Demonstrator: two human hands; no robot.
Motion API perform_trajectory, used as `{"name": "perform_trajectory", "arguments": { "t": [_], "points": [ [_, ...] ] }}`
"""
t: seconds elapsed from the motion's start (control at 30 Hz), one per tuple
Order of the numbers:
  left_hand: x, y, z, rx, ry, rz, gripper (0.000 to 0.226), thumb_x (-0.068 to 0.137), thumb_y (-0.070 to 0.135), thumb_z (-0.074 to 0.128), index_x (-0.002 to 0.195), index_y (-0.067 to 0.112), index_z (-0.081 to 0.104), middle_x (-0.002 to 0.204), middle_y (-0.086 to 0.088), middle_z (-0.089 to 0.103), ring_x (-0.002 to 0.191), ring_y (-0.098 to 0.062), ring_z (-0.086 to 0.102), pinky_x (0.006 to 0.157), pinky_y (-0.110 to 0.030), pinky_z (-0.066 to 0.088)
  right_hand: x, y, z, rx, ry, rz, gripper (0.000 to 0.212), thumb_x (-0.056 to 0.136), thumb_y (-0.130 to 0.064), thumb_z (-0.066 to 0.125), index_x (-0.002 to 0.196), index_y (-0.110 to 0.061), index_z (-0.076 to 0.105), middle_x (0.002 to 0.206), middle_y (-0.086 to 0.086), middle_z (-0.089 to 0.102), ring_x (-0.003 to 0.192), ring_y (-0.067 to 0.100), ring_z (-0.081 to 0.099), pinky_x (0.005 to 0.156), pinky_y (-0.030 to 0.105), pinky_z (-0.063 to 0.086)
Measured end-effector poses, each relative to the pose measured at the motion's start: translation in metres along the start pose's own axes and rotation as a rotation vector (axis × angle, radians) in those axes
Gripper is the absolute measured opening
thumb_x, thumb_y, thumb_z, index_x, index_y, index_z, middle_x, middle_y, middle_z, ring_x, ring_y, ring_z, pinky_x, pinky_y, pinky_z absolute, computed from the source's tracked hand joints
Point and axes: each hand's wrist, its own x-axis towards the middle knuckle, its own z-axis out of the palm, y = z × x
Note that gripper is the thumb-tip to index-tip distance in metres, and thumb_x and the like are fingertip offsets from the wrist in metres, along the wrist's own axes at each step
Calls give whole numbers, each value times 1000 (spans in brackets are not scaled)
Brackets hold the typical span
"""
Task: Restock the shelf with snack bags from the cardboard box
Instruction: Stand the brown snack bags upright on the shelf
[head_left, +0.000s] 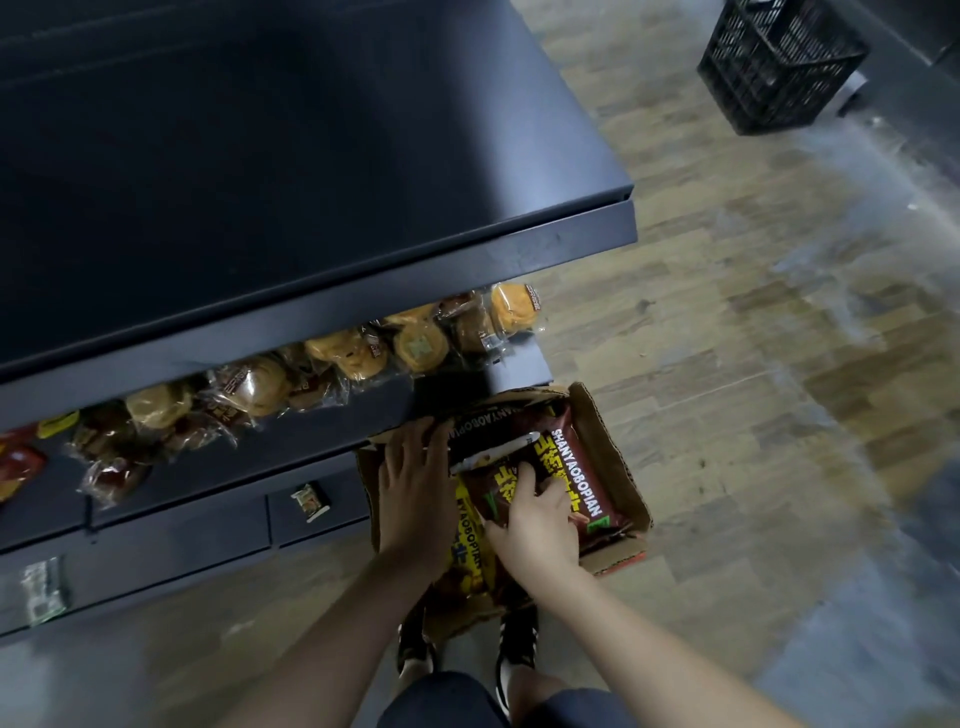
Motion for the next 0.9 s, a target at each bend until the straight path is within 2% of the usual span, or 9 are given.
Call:
{"name": "perform_trajectory", "arguments": {
  "t": [0.07, 0.17, 0.3, 0.43, 0.57, 0.7, 0.77, 0.87, 0.9],
  "points": [
    [7, -7, 2, 27, -45, 84, 43, 70, 4, 70, 112, 11, 60, 120, -9, 54, 121, -33, 46, 89, -45, 48, 2, 3, -7, 23, -44, -22, 81, 84, -50, 60, 144, -16, 17, 128, 17, 38, 119, 34, 43, 86, 42, 49],
    [9, -8, -2, 52, -54, 139, 20, 68, 10, 73, 80, 13, 57, 97, -6, 55, 99, -30, 55, 72, -36, 46, 2, 12, -24, -21, -82, -51, 78, 82, -55, 59, 139, -16, 24, 119, 14, 51, 112, 33, 52, 83, 41, 49],
    [2, -2, -8, 94, 43, 274, 18, 69, 12, 73, 72, 11, 55, 79, -8, 51, 72, -27, 56, 55, -33, 47, -2, 32, -49, -90, -10, -32, 66, 83, -51, 58, 129, -11, 33, 120, 11, 53, 114, 33, 53, 82, 41, 48],
    [-21, -1, -8, 248, 87, 421, 11, 70, 23, 52, 68, 15, 59, 74, -5, 56, 78, -28, 51, 65, -38, 45, -2, 46, -56, -54, 91, 16, 49, 86, -34, 58, 121, -7, 36, 119, 13, 48, 113, 34, 49, 88, 42, 46],
    [-40, -2, 4, 282, -197, 351, 27, 57, 24, 82, 75, 17, 63, 75, -1, 61, 79, -25, 61, 67, -35, 50, 5, 46, -50, -5, 160, 10, 48, 86, -20, 55, 127, -4, 37, 130, 16, 37, 119, 35, 41, 96, 41, 41],
    [-49, 8, 0, 127, -488, 202, 33, 87, 43, 54, 114, 23, 53, 114, -1, 57, 114, -20, 47, 92, -32, 37, 7, 42, -38, -38, 217, -5, 60, 85, -26, 58, 136, -5, 34, 139, 15, 32, 125, 34, 36, 95, 43, 42],
    [-51, 11, -1, 29, -452, 163, 33, 90, 49, 46, 112, 25, 54, 109, 0, 60, 108, -19, 53, 89, -31, 40, 7, 41, -33, -84, 211, 3, 70, 86, -38, 58, 141, -7, 27, 141, 12, 30, 128, 31, 34, 95, 44, 42],
    [-44, 9, 5, 1, -130, 188, 24, 86, 38, 43, 90, 21, 60, 84, 1, 63, 81, -19, 64, 67, -28, 49, 10, 41, -29, -145, 175, 13, 84, 83, -51, 57, 145, -11, 19, 144, 10, 27, 130, 27, 33, 94, 42, 41],
    [-42, 8, 7, 17, -49, 190, 26, 83, 37, 45, 95, 20, 61, 91, 1, 63, 86, -19, 65, 70, -28, 51, 11, 41, -28, -158, 159, 21, 89, 80, -53, 58, 146, -11, 16, 145, 9, 27, 130, 26, 33, 94, 43, 40]
  ]
}}
